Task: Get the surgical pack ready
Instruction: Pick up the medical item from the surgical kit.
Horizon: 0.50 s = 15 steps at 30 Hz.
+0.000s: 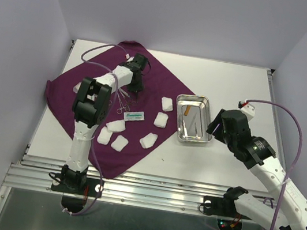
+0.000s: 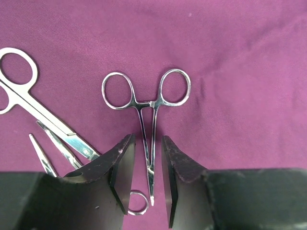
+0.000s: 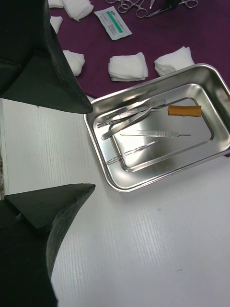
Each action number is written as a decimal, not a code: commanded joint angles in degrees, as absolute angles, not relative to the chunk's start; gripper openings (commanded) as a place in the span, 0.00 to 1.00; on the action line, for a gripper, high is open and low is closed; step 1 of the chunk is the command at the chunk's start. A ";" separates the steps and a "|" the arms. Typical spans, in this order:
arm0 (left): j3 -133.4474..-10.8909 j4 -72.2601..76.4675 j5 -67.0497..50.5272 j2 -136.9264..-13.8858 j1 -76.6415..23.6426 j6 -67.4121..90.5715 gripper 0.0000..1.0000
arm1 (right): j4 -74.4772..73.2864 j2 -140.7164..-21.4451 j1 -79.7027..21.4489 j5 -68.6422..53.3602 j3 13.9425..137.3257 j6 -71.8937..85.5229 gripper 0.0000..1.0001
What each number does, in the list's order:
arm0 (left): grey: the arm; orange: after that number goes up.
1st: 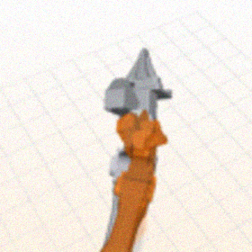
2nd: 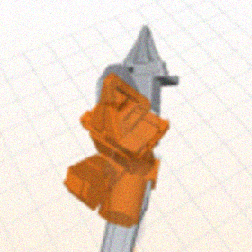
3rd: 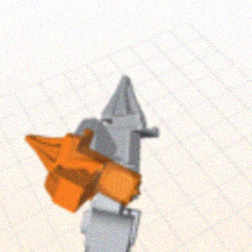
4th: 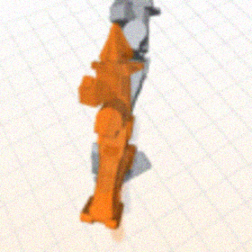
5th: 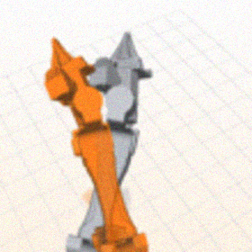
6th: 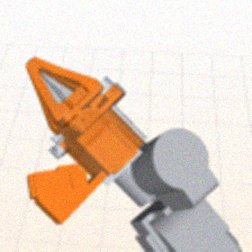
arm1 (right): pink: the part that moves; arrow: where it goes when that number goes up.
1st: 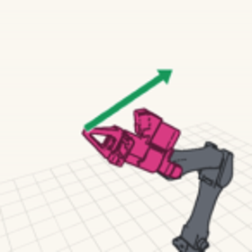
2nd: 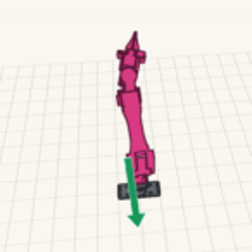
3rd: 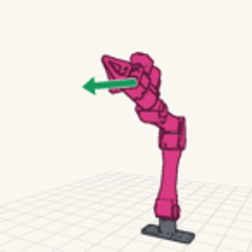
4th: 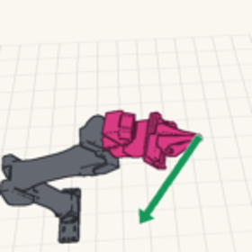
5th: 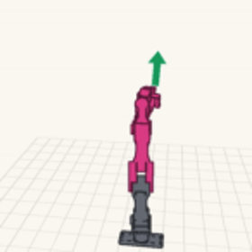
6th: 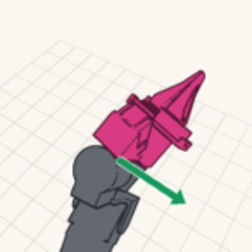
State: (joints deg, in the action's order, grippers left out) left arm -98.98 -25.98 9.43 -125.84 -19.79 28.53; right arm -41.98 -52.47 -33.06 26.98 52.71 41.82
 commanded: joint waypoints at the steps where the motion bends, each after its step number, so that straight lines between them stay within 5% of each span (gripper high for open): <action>1: -99.14 -27.24 9.49 -127.61 -19.95 27.69 0.40 | -40.43 -52.38 -33.31 27.33 54.14 41.57 0.65; 6: -100.37 -28.56 9.84 -129.37 -20.21 27.60 0.43 | -40.52 -52.21 -33.31 27.42 54.05 41.66 0.65; 15: -99.93 -28.48 11.07 -124.37 -21.18 28.48 0.10 | -40.96 -51.59 -33.31 27.60 54.23 41.75 0.65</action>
State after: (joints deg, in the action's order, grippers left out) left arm -99.92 -26.55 10.83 -127.33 -20.29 27.88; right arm -41.98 -52.56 -33.06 26.98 52.71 41.85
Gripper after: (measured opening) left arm 0.165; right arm 0.654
